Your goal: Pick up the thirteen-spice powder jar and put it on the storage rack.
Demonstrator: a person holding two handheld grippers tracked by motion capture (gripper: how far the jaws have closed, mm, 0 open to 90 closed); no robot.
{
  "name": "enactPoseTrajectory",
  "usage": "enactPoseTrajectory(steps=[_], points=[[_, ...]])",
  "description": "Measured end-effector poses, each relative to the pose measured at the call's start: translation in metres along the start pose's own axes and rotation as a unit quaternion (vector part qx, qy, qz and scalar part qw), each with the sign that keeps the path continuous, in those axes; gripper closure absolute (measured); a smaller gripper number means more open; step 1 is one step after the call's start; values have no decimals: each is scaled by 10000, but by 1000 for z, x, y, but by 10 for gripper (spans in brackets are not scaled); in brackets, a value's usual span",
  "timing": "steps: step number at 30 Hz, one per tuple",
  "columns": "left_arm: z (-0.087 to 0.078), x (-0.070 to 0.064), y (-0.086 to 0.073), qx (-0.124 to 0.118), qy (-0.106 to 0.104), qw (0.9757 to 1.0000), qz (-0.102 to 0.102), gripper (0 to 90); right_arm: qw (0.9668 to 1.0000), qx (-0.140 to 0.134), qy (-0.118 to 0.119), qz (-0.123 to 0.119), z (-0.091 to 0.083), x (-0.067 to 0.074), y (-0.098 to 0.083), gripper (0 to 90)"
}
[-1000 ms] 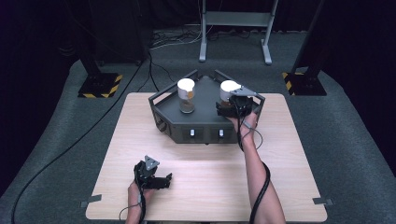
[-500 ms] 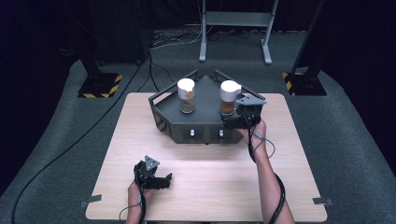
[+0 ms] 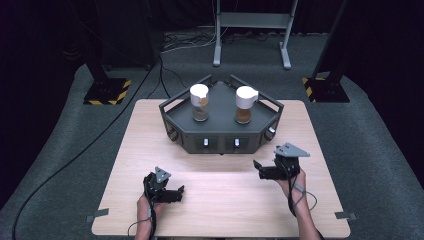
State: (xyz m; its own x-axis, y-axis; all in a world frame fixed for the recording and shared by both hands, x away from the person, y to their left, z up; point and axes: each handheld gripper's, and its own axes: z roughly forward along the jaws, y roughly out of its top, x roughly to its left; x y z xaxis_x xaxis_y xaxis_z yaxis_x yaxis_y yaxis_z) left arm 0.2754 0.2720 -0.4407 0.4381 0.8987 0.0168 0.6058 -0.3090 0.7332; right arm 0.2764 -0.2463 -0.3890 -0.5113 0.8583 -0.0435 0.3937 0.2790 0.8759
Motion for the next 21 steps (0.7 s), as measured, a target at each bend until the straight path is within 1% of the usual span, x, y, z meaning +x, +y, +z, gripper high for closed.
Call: enactPoseTrajectory(steps=[3,5,6,9,14,16,17,21], points=[[0,-1,0,2,8,10000,4,37,9995,281,-95,92,-2,1,-24,0],[0,-1,0,-6,13,10000,8,37,9987,462,-210,48,-5,5,-36,0],[0,-1,0,-14,19,10000,11,37,9983,508,-272,37,-6,8,-43,0],[0,-1,0,-8,14,10000,8,37,9975,641,-300,92,-9,8,-56,0],[0,0,0,-6,2,10000,-7,37,9970,626,-395,248,-13,6,-71,0],[0,0,0,-8,3,10000,-12,37,9964,680,-428,265,-13,7,-72,0],[0,0,0,-6,3,10000,-13,37,9966,651,-444,243,-14,8,-73,0],[0,1,0,3,-13,10000,-34,37,9967,618,-436,310,-15,7,-74,0]])
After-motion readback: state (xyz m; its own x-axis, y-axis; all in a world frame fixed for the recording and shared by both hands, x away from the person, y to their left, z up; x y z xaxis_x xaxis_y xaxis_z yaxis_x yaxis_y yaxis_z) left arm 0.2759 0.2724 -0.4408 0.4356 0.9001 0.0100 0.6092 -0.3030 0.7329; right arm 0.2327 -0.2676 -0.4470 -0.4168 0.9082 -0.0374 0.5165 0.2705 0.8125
